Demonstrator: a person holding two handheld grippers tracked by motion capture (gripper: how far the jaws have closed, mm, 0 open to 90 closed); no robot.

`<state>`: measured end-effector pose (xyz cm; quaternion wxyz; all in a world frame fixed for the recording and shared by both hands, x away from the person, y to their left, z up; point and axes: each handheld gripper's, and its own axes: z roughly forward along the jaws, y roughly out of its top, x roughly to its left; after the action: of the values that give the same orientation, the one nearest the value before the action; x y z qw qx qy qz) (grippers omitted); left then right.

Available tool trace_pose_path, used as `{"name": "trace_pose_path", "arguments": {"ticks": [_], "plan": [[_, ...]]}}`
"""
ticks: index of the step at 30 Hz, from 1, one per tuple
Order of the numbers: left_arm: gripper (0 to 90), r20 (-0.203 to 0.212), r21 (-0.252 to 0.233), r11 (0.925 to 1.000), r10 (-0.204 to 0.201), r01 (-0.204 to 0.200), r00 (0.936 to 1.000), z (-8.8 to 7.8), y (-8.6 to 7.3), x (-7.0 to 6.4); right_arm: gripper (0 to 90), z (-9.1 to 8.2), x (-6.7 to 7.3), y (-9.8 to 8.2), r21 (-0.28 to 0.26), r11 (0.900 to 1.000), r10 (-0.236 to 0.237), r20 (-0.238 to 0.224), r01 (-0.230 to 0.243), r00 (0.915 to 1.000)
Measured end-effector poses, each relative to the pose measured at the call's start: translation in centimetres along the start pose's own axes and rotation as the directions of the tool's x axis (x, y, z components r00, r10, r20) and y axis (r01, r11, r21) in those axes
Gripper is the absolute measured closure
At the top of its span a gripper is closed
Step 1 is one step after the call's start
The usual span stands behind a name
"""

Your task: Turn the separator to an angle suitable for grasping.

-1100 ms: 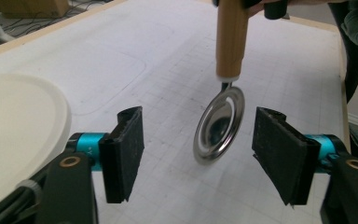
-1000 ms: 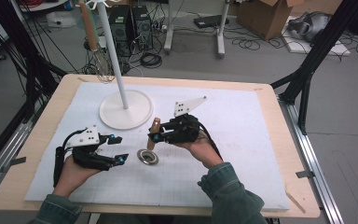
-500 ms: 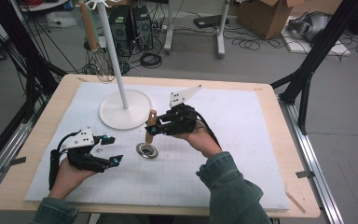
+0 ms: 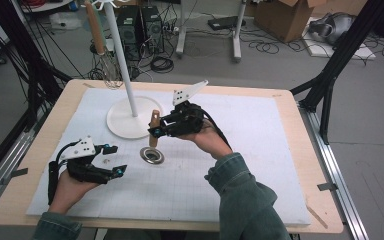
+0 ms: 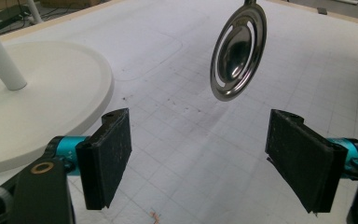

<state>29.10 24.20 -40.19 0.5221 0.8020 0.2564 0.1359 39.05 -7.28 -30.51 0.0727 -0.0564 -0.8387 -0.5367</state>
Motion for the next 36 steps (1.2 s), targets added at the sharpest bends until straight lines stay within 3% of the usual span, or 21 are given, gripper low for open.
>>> {"name": "trace_pose_path", "arguments": {"ticks": [24, 36], "plan": [[20.5, -0.021, 0.001, 0.9996, -0.029, 0.029, 0.9994, -0.3, -0.9, 1.0, 72.4, 1.0, -1.7, 4.0, 0.009, 1.0, -0.024, 0.002, 0.024, 0.9997], [20.4, -0.021, -0.003, 0.9997, -0.024, 0.024, 0.9995, -0.5, -0.9, 1.1, 72.4, 1.5, -2.4, 6.2, 0.026, 0.999, -0.045, 0.003, 0.045, 0.999]]}}
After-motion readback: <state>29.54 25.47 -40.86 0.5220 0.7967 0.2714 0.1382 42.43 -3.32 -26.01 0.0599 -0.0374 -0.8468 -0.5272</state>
